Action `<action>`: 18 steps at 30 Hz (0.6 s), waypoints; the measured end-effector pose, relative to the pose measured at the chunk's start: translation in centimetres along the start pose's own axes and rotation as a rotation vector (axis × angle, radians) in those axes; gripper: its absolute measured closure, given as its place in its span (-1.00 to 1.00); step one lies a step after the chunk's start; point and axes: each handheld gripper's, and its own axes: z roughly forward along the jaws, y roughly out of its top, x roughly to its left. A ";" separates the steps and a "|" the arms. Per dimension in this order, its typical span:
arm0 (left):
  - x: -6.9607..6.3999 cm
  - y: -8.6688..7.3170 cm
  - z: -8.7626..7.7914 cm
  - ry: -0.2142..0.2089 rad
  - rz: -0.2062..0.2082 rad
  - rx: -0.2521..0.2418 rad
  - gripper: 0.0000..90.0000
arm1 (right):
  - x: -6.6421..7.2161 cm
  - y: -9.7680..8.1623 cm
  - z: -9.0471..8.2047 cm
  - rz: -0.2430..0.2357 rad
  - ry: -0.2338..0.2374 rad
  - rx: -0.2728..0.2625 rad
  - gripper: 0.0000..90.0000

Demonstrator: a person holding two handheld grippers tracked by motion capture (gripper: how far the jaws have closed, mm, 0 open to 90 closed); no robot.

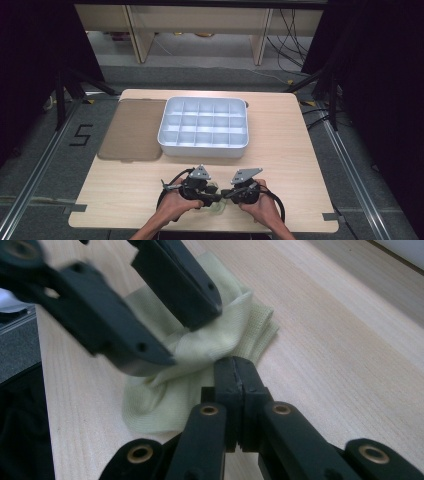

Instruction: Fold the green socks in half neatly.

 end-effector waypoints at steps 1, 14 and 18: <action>0.0 0.0 0.0 0.000 0.000 0.000 0.30 | 0.0 0.0 0.0 0.002 0.002 -0.001 1.00; 2.0 -2.3 -5.1 0.106 -0.016 -0.042 0.71 | -0.1 -0.1 -0.4 0.018 0.004 -0.010 0.96; 2.2 -3.5 -4.6 0.115 -0.010 -0.010 0.80 | -0.3 -0.1 -0.7 0.023 0.001 -0.013 0.96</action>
